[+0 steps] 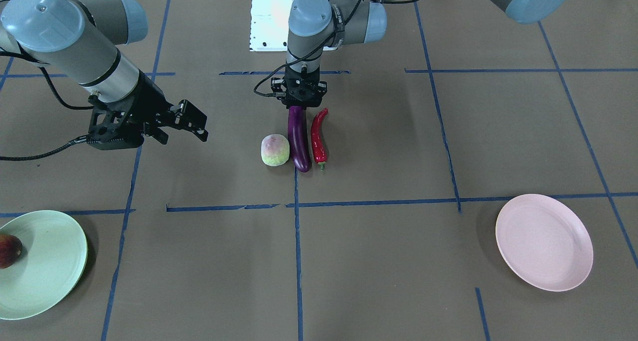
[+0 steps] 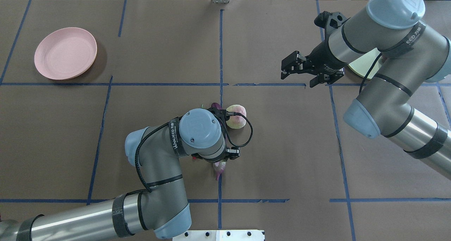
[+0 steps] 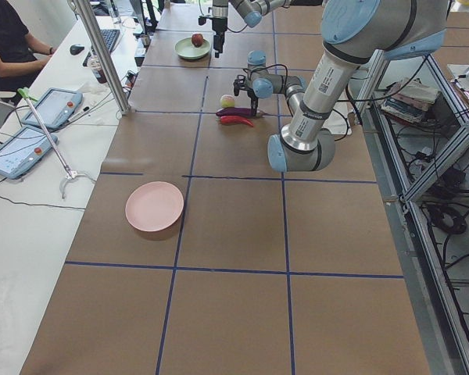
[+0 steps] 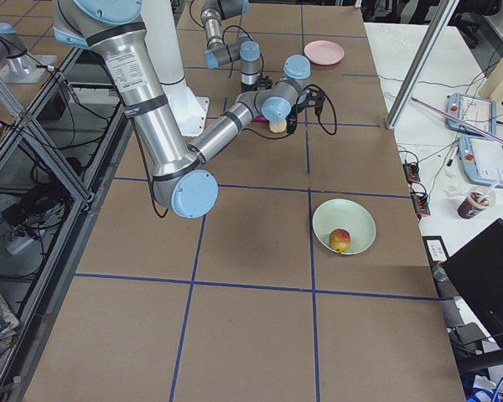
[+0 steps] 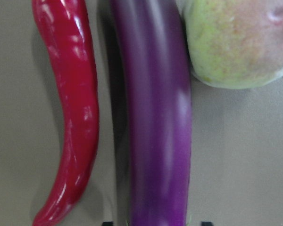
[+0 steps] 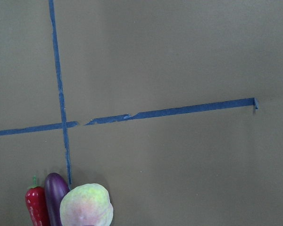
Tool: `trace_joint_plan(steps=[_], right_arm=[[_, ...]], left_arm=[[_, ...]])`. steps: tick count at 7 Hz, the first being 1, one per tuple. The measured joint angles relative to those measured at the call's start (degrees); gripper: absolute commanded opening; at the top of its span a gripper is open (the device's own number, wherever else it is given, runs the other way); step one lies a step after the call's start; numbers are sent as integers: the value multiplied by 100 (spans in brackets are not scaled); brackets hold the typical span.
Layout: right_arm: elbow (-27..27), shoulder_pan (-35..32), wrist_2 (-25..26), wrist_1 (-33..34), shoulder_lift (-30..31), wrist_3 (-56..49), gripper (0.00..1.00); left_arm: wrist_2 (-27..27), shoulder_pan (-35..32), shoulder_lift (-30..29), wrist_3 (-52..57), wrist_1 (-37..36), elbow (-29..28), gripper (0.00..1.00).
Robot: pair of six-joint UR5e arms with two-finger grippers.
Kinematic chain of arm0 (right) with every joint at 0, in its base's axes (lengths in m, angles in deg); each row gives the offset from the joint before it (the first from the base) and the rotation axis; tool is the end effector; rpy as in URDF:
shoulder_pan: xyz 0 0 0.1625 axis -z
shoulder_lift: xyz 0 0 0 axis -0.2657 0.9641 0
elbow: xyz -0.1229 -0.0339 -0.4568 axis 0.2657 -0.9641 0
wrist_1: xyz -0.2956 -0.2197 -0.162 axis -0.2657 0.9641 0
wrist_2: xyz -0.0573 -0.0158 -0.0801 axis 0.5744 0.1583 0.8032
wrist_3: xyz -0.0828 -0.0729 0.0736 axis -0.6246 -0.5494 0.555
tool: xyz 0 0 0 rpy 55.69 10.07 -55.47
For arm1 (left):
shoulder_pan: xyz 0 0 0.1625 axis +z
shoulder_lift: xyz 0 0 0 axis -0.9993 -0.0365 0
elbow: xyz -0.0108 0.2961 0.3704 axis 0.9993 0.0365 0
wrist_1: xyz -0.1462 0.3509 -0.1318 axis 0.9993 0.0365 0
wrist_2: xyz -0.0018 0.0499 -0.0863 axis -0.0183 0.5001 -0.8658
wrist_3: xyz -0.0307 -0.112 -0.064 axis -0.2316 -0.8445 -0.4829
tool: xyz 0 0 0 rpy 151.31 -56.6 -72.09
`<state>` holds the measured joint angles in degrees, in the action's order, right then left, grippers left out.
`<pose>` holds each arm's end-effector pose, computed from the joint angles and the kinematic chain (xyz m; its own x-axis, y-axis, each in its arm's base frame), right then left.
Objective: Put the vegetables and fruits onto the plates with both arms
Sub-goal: 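Grasp the purple eggplant with the left gripper while the right gripper withdraws, then carry the eggplant to the pink plate while the right gripper approaches the peach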
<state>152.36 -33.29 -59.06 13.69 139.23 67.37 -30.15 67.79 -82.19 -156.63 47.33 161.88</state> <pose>-0.3853 -0.5176 0.3398 0.4668 0.1280 0.8751 -0.1222 0.9893 -0.0795 0.6825 -0.3555 0.2458 0.6026 0.0356 -0.7972 -0.0073 0.9992 0.0390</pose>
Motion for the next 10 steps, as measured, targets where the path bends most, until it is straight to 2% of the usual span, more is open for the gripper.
trace_joint_plan(steps=[2, 4, 5, 6, 7, 9, 10], right_arm=[[-30, 69, 44, 4, -10, 55, 100], [-44, 270, 237, 12, -68, 291, 100], [-49, 467, 437, 35, -162, 558, 100], [-60, 669, 621, 62, -259, 870, 100], [-75, 824, 739, 108, -336, 1126, 100], [-88, 1074, 1019, 375, -442, 1333, 100], [-90, 1202, 1180, 512, -476, 1354, 100]], left_arm=[[8, -323, 193, -72, -51, 536, 0], [9, -1000, 916, -289, -75, 1420, 0], [9, -1378, 1211, -390, -109, 1618, 0], [7, -1786, 1389, -412, -161, 1578, 0], [-8, -2227, 1467, -321, -169, 1299, 0], [-188, -3110, 1489, 527, -118, 378, 0], [-500, -3511, 1489, 1099, -45, -124, 2]])
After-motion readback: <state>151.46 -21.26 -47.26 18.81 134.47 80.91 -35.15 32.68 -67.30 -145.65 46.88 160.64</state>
